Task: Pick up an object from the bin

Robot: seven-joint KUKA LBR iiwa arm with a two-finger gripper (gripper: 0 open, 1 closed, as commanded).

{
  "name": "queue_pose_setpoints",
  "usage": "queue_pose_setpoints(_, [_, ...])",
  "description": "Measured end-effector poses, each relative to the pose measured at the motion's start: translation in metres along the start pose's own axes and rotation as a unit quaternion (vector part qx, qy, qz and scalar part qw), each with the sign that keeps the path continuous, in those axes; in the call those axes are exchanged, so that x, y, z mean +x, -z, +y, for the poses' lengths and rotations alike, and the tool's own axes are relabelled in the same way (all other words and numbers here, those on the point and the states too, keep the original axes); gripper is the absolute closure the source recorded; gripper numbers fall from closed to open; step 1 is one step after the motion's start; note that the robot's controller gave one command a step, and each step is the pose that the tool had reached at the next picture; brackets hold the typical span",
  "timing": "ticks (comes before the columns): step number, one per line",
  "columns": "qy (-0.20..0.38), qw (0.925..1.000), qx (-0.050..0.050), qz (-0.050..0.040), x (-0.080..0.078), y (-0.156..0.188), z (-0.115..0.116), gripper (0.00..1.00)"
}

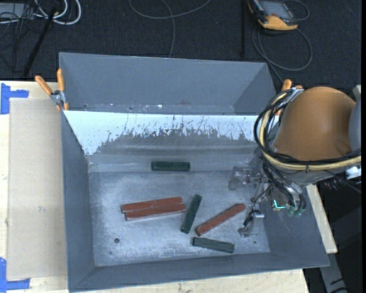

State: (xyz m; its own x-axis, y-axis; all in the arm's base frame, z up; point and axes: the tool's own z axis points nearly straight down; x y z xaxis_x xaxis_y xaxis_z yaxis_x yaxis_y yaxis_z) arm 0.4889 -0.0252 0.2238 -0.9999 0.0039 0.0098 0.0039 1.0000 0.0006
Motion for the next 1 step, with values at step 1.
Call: queue_pose_setpoints(1, [0.048,0.9989,0.0,-0.0047,-0.0382,-0.1555,0.0329,0.0])
